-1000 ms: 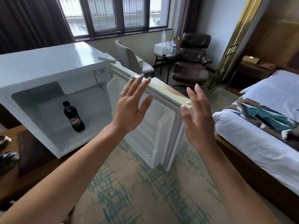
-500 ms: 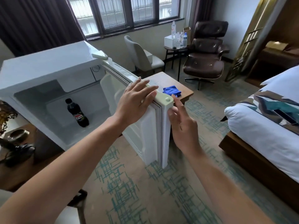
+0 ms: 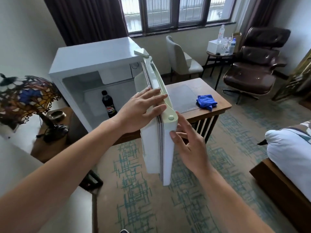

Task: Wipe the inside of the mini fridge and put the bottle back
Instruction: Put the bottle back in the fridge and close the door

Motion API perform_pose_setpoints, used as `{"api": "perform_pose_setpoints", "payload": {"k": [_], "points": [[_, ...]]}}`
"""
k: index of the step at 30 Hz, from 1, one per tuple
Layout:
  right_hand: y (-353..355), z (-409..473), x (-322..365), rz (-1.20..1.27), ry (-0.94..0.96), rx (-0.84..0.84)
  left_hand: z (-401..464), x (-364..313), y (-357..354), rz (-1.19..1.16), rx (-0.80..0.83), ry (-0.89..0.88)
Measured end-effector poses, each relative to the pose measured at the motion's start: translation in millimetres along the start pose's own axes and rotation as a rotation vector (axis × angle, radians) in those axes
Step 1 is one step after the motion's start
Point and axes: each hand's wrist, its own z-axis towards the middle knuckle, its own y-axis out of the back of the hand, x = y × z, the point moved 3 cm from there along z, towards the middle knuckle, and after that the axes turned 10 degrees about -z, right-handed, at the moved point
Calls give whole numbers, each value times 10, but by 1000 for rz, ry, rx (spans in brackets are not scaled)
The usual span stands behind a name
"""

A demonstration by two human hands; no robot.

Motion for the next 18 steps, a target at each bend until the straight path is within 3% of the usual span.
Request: {"api": "perform_pose_setpoints", "payload": {"k": [9,18], "points": [[-513,134,258,-139,173,63,-644,234,278,-152,-76,148],[-1001,405,444,-198,362,132,-1120,602,456,34,-424,-39]]}}
